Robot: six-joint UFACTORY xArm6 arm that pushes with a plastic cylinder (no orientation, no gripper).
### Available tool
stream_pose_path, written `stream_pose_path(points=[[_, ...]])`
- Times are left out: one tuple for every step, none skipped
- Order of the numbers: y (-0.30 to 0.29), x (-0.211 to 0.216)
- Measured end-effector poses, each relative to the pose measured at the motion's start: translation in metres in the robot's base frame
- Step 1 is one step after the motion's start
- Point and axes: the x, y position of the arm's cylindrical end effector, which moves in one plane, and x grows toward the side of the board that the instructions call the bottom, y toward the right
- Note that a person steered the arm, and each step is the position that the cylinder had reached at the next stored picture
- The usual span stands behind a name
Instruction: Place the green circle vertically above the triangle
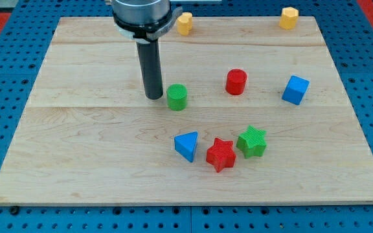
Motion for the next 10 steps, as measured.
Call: stream_pose_path(points=[[0.012,0.006],[0.017,0.006],[0.011,-0.004],[0.011,-0.015],[0.014,-0.015],[0.023,-0.015],[0.029,-0.015],[0.033,-0.013],[0.036,-0.007],[0.039,-0.001]])
